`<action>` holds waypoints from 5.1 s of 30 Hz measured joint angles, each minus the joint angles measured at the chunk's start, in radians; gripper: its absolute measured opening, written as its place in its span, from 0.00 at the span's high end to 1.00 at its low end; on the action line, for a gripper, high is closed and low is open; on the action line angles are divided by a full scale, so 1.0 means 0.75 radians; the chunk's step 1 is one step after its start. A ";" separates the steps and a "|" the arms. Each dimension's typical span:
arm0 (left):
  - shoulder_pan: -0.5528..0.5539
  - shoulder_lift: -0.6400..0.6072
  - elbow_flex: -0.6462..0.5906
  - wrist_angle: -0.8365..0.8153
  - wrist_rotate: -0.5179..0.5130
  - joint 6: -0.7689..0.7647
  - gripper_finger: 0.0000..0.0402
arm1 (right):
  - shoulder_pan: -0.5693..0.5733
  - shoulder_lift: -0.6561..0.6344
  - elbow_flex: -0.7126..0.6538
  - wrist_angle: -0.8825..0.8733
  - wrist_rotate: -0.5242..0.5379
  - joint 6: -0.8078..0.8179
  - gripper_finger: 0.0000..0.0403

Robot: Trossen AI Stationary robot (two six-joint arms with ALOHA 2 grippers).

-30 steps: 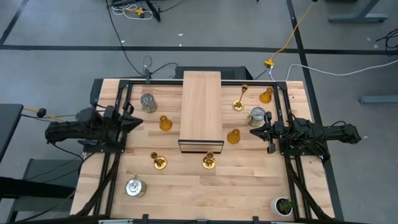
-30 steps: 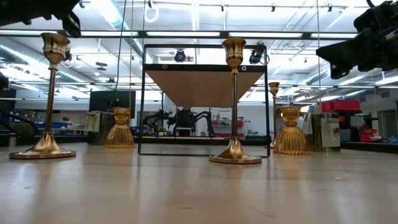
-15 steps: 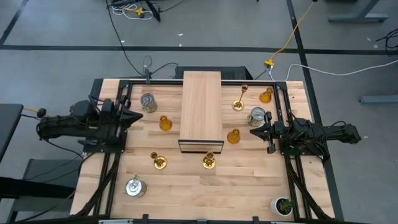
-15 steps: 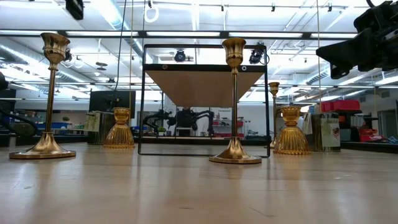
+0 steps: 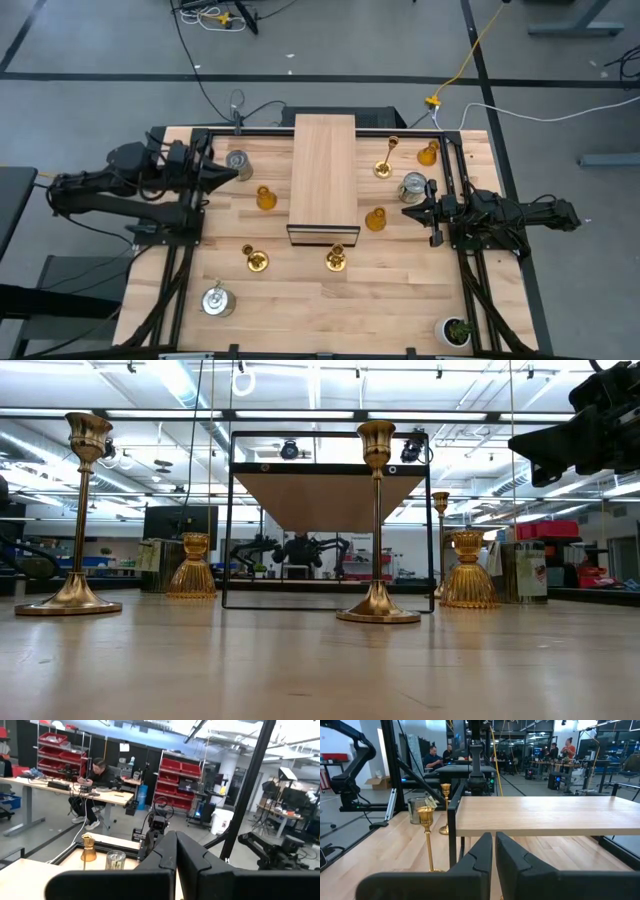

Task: Pick & Place candle stick holders
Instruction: Put the top left scented candle can on the shelf

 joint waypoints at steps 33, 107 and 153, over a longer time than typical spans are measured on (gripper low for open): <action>0.002 0.242 0.208 -0.415 -0.144 0.137 0.98 | 0.000 0.000 0.000 0.000 0.000 0.000 0.93; 0.773 0.305 0.206 -0.496 -0.013 0.229 0.70 | 0.000 0.000 0.000 0.000 0.000 0.000 0.93; 0.818 0.591 0.207 -0.631 -0.177 0.151 0.07 | 0.000 0.000 0.000 0.000 0.000 0.000 0.93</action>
